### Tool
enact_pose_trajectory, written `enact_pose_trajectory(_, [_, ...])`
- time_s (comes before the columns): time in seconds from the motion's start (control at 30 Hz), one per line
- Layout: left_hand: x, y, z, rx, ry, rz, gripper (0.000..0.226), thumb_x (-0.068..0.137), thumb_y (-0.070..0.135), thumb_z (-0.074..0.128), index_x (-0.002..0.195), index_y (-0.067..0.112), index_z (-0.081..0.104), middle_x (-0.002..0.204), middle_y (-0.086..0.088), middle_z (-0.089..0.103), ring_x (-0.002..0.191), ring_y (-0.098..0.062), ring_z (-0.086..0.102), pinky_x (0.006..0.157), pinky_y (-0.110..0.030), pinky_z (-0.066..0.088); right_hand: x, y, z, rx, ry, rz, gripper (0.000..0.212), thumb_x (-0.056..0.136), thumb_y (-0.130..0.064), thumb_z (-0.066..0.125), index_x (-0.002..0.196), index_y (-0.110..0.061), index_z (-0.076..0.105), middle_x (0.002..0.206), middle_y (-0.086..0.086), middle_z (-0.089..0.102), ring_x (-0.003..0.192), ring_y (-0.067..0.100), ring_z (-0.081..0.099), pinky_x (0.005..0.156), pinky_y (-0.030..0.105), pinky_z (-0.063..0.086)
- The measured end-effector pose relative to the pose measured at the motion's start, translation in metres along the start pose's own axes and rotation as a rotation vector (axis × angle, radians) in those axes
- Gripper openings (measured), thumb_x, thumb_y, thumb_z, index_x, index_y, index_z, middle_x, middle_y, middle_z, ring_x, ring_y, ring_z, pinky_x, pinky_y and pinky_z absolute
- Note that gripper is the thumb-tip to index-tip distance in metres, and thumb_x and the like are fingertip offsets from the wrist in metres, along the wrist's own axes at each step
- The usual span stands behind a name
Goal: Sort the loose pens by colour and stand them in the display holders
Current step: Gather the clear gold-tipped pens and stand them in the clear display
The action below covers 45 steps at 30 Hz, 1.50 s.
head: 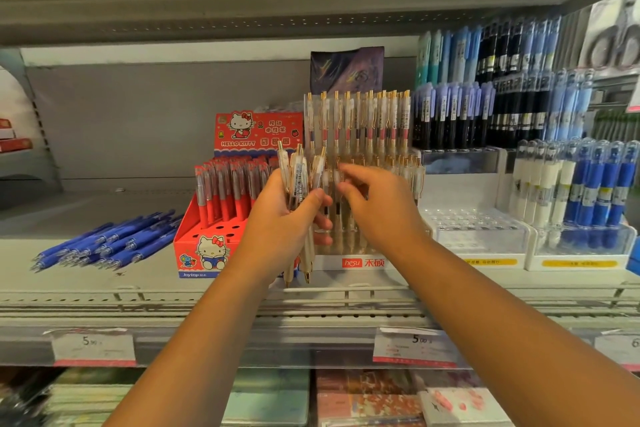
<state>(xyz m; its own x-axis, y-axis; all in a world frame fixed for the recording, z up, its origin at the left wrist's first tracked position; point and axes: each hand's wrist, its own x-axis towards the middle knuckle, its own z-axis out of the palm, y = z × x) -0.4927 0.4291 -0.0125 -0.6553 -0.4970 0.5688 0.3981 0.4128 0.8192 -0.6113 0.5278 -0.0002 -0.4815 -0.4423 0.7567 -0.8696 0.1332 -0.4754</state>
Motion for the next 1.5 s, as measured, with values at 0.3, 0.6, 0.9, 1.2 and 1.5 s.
enact_pose_trajectory(0.3, [-0.002,0.003,0.001,0.043,-0.036,0.047,0.016,0.098,0.015,0.059,0.11,0.026,0.059,0.089,0.002,0.072,0.068,-0.017,0.071,0.055,-0.024,0.057,-0.009,-0.003,-0.002,0.118,0.142,-0.053,0.031,0.095,-0.025,0.059,0.125,-0.021,0.062,0.102,-0.01,0.053,0.085,0.003,0.052,0.076,0.022,0.048])
enact_pose_trajectory(0.6, [-0.004,0.005,0.003,0.057,-0.148,0.118,0.026,0.098,0.01,0.058,0.119,0.027,0.058,0.096,0.008,0.073,0.077,-0.009,0.071,0.064,-0.016,0.054,-0.012,-0.011,-0.011,0.599,0.024,0.029,0.018,0.087,-0.017,0.072,0.099,-0.022,0.059,0.089,-0.008,0.068,0.088,0.008,0.067,0.076,0.037,0.059])
enact_pose_trajectory(0.9, [-0.001,-0.001,0.001,0.011,-0.048,0.072,0.016,0.1,0.025,0.054,0.112,0.033,0.059,0.093,0.013,0.073,0.085,-0.005,0.07,0.067,-0.019,0.056,-0.008,-0.011,-0.015,0.705,0.135,0.055,0.021,0.086,-0.014,0.073,0.1,-0.023,0.06,0.095,0.004,0.069,0.089,0.02,0.071,0.076,0.038,0.061])
enact_pose_trajectory(1.2, [0.0,-0.001,0.001,-0.079,0.017,-0.01,0.009,0.102,0.02,0.052,0.107,0.025,0.057,0.074,-0.001,0.066,0.069,-0.023,0.069,0.058,-0.04,0.06,-0.006,-0.005,-0.021,0.643,0.426,0.061,0.022,0.087,-0.02,0.074,0.096,-0.032,0.058,0.091,-0.002,0.067,0.083,0.025,0.07,0.065,0.048,0.06])
enact_pose_trajectory(1.5, [0.001,-0.002,0.0,-0.026,0.021,-0.033,0.005,0.101,0.024,0.053,0.106,0.025,0.055,0.071,0.004,0.063,0.057,-0.016,0.06,0.053,-0.035,0.057,-0.004,-0.002,-0.02,0.501,0.454,0.009,0.018,0.085,-0.021,0.075,0.09,-0.024,0.058,0.085,-0.008,0.064,0.077,0.016,0.065,0.064,0.046,0.059])
